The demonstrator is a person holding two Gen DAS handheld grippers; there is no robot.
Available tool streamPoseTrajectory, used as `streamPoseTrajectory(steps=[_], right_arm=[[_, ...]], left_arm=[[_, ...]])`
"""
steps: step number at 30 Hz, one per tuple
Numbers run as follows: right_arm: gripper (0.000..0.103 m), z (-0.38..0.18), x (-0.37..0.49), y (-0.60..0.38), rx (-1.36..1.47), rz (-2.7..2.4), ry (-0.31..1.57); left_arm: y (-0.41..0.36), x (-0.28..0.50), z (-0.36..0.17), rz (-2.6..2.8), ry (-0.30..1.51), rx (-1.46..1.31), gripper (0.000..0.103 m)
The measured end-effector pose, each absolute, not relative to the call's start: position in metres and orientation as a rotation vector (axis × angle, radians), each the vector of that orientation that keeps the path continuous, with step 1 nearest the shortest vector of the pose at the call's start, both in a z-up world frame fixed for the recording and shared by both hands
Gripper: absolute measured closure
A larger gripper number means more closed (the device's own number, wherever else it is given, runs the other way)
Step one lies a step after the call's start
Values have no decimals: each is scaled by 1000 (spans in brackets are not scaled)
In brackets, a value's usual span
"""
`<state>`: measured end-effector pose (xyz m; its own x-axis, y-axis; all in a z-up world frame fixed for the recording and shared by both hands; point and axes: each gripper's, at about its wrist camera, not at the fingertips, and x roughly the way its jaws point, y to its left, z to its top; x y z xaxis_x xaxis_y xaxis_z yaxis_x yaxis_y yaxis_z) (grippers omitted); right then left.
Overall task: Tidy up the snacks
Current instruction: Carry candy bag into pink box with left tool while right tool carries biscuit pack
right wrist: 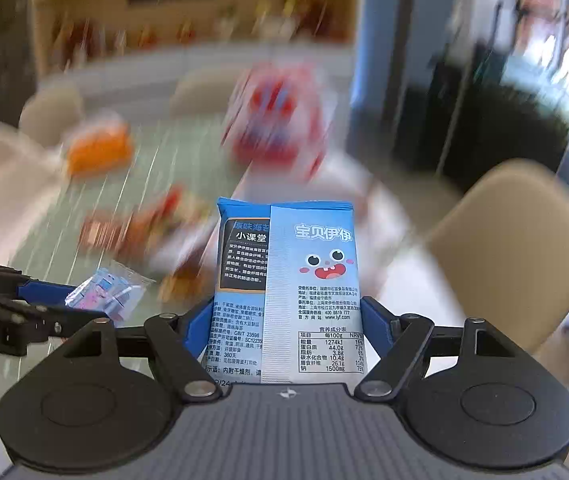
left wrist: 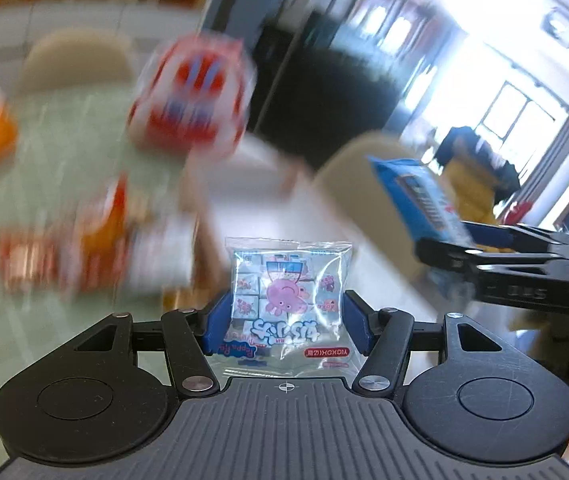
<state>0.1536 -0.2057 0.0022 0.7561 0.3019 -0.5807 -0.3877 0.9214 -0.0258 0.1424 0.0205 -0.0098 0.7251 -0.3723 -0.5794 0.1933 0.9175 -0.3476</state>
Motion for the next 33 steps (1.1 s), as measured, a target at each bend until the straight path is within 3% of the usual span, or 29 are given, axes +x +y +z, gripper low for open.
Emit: streamPoseTrajectory(steps=[5,10,13,20,33], right_arm=[[27,50,205,-234,-97,362,498],[27,32,252,-247,-87,372,528],[27,8,277,-253,-81,390,589],[26,-54,338,-244,-46,451,742],[20,-149,384,-129,-95,563,1014]], left_arm=[[-12,234,6,-284,680,-223,38],[-32,326,-60,-244,812,-386,37],[-46,359,-100,-204,900,-318,38],[-17,317,-87,-163,709,-494,43],[74,203,-80,131,759,-472,43]])
